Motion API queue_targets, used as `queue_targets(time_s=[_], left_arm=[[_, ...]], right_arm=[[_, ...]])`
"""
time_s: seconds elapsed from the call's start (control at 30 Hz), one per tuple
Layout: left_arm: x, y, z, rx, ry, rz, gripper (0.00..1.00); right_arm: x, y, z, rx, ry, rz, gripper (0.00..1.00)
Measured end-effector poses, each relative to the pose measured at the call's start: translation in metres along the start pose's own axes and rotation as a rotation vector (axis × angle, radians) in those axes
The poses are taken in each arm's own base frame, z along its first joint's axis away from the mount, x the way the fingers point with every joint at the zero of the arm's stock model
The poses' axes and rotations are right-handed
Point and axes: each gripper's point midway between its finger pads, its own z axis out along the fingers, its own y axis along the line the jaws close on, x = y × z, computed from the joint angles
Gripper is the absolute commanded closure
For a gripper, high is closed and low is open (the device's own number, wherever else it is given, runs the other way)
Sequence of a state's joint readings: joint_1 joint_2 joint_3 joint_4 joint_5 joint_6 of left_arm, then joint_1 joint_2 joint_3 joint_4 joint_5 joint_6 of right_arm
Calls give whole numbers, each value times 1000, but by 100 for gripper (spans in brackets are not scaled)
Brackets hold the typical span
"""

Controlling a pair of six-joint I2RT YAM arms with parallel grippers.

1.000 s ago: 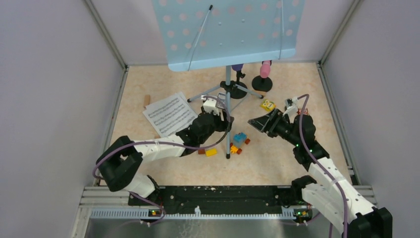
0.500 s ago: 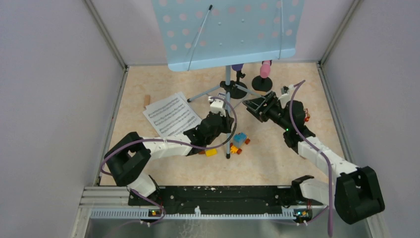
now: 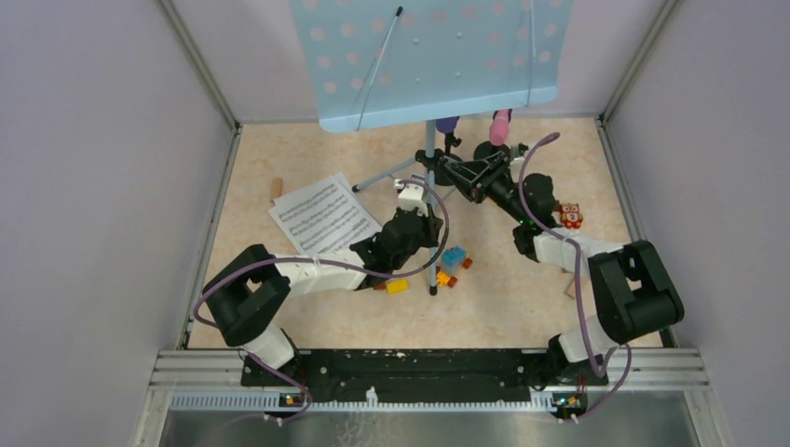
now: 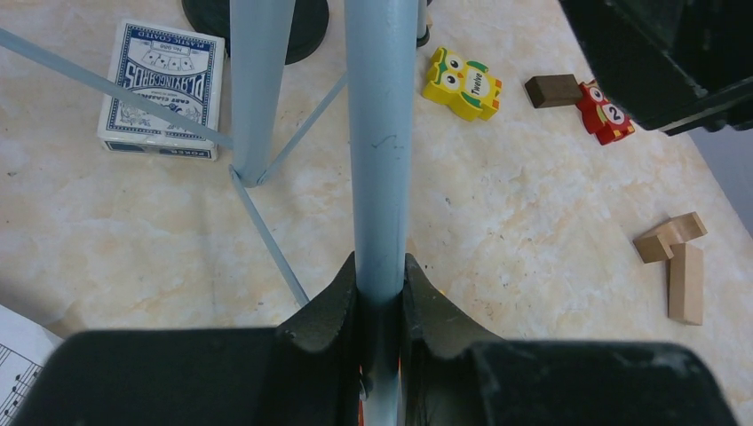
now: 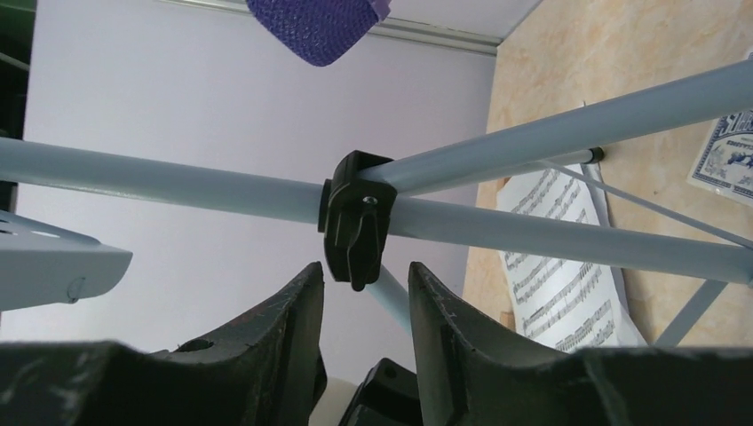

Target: Pack up the instrument practice props

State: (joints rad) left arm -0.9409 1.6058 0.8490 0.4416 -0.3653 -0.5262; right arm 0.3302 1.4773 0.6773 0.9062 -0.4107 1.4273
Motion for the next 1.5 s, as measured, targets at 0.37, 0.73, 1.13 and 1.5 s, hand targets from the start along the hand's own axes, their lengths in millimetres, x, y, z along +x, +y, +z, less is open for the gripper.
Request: queue_targets(time_s=[0.37, 0.73, 1.13, 1.5], left_arm=[[0, 0, 0, -1, -1, 0, 100], [0, 1, 0, -1, -5, -4, 100], [1, 0, -3, 3, 7, -4, 100], [2, 0, -4, 7, 15, -4, 100]], right_arm=[[-3, -1, 12, -70, 18, 48, 67], [0, -3, 20, -106, 76, 58, 100], [2, -3, 19, -141, 85, -313, 100], [5, 0, 18, -188, 80, -1180, 100]])
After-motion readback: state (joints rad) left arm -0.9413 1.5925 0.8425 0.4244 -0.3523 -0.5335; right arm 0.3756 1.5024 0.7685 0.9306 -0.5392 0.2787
